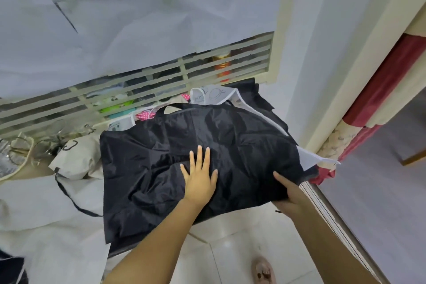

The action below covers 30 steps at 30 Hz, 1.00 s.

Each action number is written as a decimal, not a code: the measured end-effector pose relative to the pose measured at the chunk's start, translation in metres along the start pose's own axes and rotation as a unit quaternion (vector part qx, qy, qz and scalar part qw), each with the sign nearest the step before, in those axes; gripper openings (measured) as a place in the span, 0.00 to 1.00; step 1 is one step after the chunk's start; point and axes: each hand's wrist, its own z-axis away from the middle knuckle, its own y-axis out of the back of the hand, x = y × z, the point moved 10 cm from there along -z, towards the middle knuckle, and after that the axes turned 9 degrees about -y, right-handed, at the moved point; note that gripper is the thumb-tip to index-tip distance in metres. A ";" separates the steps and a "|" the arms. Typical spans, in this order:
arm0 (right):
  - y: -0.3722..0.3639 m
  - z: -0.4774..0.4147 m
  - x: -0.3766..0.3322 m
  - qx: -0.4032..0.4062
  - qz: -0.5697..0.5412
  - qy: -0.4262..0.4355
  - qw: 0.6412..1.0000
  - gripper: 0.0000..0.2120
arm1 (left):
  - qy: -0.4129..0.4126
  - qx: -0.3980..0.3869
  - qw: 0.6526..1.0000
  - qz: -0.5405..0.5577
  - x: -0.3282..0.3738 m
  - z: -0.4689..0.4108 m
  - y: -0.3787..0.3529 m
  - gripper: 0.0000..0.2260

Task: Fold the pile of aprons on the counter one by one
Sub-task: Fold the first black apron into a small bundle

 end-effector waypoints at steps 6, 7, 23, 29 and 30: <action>-0.030 0.039 -0.069 -0.004 0.129 0.172 0.977 0.25 | -0.009 -0.036 0.999 0.005 -0.009 -0.031 -0.021 0.26; -0.027 0.039 -0.074 0.019 0.148 0.175 0.973 0.23 | 0.021 -0.053 0.998 -0.005 -0.019 -0.030 -0.030 0.29; -0.216 0.123 0.028 -0.147 0.531 0.292 0.782 0.20 | 0.012 -0.013 0.981 0.195 -0.061 0.012 0.023 0.44; -0.241 0.088 0.193 -0.261 0.750 0.225 0.564 0.34 | 0.257 0.148 0.791 0.535 -0.171 0.093 0.074 0.17; -0.236 0.077 0.213 -0.260 0.776 0.223 0.530 0.32 | 0.272 0.127 0.766 0.569 -0.182 0.100 0.073 0.19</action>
